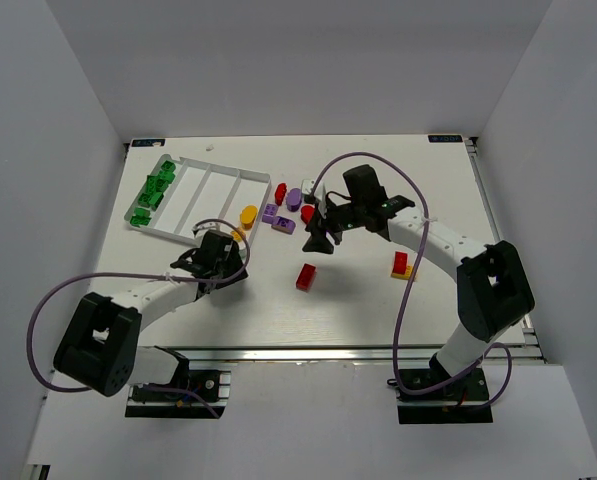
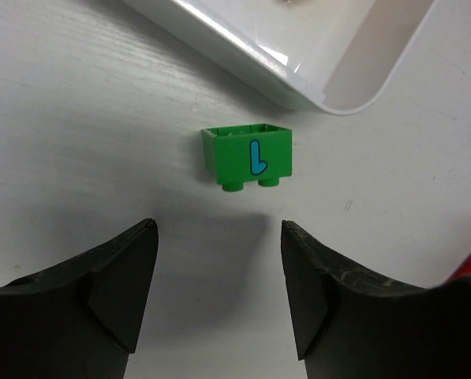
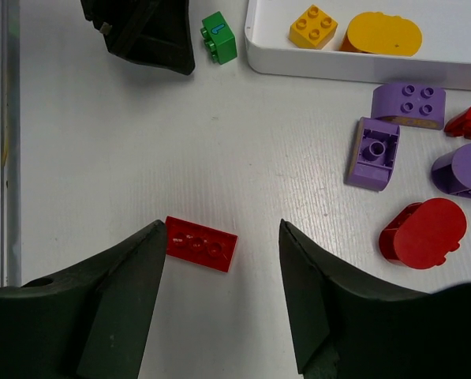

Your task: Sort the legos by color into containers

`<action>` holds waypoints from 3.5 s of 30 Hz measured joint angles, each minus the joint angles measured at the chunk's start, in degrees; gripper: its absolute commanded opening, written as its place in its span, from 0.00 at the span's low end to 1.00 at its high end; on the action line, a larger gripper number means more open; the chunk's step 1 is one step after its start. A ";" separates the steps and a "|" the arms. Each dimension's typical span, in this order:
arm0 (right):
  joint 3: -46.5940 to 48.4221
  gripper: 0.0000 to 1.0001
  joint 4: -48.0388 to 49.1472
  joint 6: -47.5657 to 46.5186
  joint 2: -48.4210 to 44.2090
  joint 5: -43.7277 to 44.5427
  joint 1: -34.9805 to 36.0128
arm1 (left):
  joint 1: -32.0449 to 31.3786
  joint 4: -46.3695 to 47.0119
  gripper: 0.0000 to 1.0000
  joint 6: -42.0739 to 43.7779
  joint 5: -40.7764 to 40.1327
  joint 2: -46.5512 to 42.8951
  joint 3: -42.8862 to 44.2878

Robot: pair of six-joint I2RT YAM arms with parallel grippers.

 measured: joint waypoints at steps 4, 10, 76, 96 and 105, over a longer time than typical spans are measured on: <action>0.00 0.65 0.11 0.04 -0.02 0.20 0.00 | -0.57 1.18 0.73 0.39 -1.46 2.73 1.36; -0.02 0.65 0.13 0.17 0.00 0.44 0.00 | -0.66 1.92 0.73 1.66 -3.61 5.38 3.58; -1.46 0.02 1.03 0.85 -0.42 -0.92 0.00 | 40.79 3.76 0.15 -1.79 9.33 31.41 42.49; -1.46 0.02 1.11 -0.24 0.11 -0.87 -1.33 | 40.83 5.68 0.54 -9.57 12.02 46.16 56.33; -1.46 0.03 1.11 -0.35 0.11 -0.85 -1.55 | 40.89 4.79 0.62 -9.57 12.04 46.18 56.33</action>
